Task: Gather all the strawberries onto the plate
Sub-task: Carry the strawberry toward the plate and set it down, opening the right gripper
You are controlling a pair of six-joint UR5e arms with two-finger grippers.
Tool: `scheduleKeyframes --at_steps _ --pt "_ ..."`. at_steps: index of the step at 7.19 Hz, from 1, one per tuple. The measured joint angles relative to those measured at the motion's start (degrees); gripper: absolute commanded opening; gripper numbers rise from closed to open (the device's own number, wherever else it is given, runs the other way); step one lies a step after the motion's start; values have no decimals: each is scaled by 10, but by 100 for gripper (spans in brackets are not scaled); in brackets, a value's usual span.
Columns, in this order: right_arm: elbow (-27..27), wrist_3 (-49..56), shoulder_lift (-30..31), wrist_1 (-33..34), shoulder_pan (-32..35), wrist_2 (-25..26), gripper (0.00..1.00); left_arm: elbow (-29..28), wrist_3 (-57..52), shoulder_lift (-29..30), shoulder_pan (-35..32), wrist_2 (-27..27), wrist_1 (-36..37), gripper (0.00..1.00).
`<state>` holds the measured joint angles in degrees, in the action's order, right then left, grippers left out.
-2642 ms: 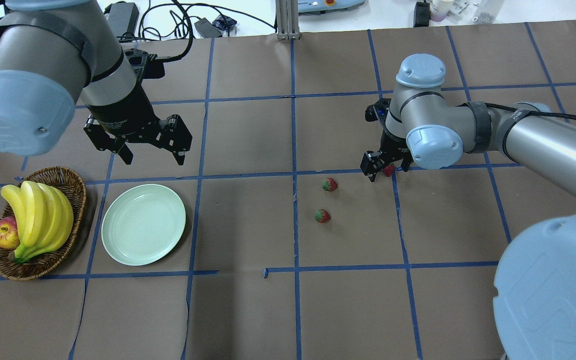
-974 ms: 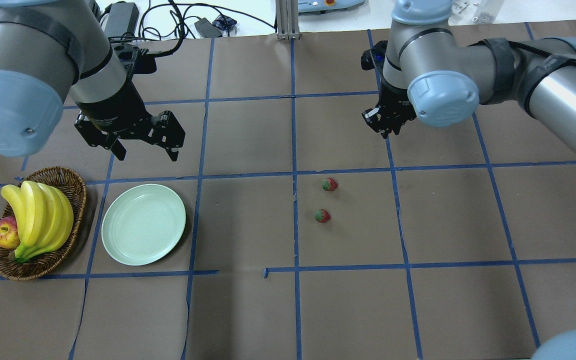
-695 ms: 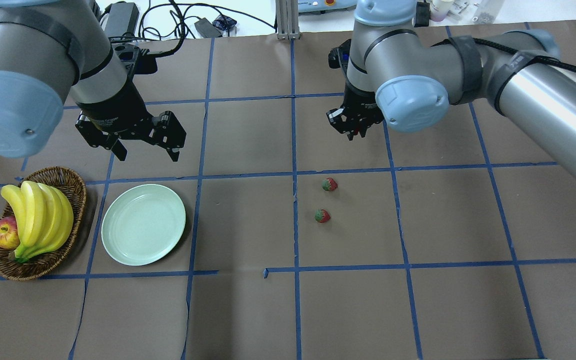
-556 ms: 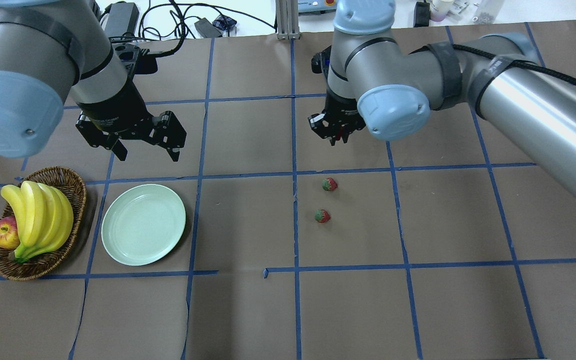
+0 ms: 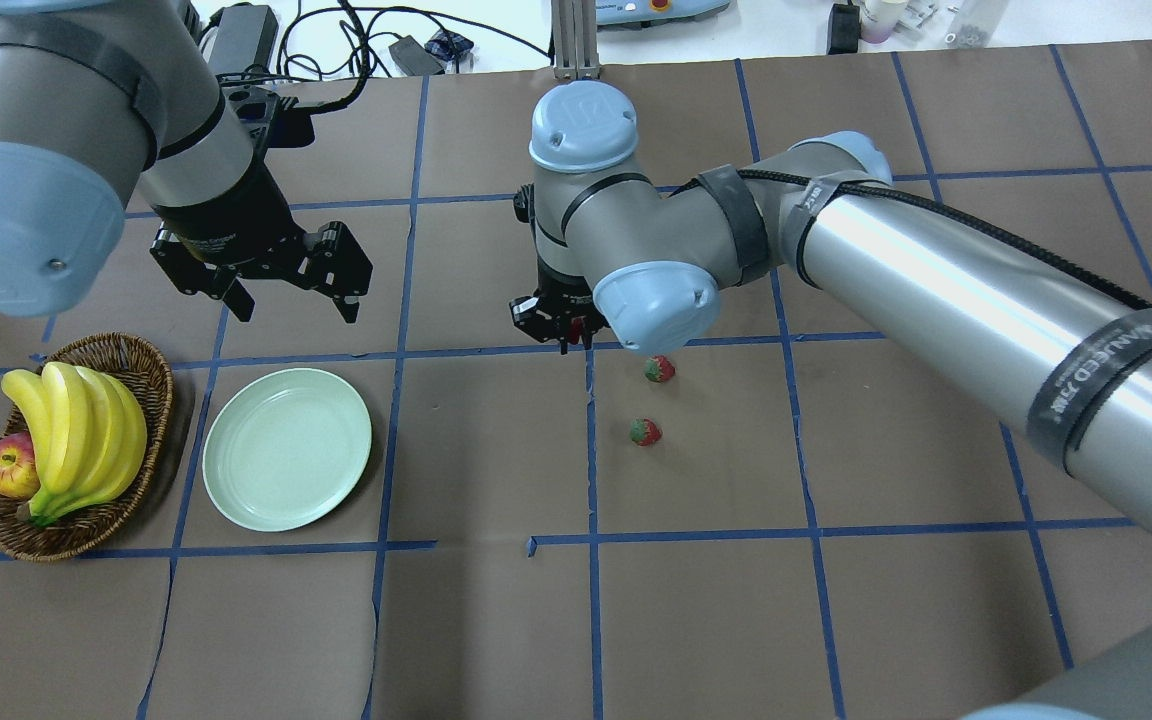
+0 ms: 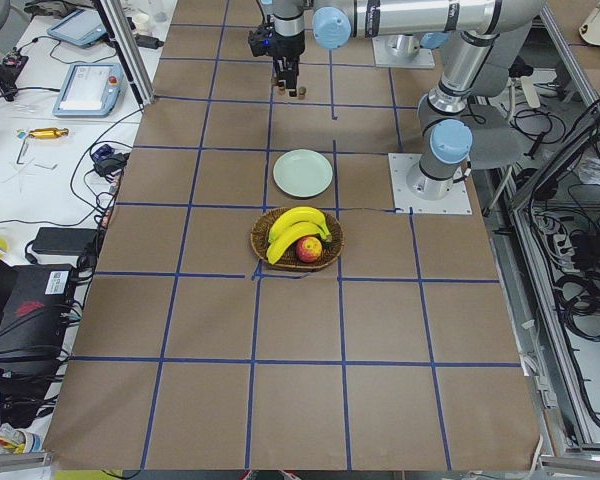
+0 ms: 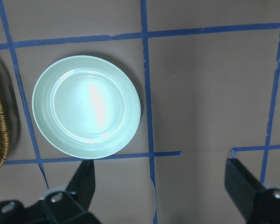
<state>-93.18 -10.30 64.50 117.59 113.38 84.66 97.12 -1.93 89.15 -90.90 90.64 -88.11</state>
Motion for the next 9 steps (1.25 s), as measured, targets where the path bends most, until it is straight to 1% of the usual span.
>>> scheduleKeyframes --at_steps 1,2,3,5,6,7,8,9 --pt "0 -2 -14 5 5 -8 0 0 0 0 0 0 0 100" --pt "-1 -3 -28 13 8 -14 12 0 0 0 -1 0 0 100" --pt "-2 -3 -38 19 11 -16 19 1 0 0 -1 0 0 100" --pt "-6 -3 -48 21 15 -17 20 2 0 0 -1 1 0 100" --pt "-8 -2 -52 20 18 -17 55 3 1 0 -2 1 0 100" --pt "-11 -2 -54 20 22 -17 72 3 1 0 -2 1 0 100" --pt "-13 -2 -55 20 24 -17 100 4 1 0 -2 1 0 100" --pt "-13 -2 -54 20 25 -16 100 4 1 0 -2 1 0 100"
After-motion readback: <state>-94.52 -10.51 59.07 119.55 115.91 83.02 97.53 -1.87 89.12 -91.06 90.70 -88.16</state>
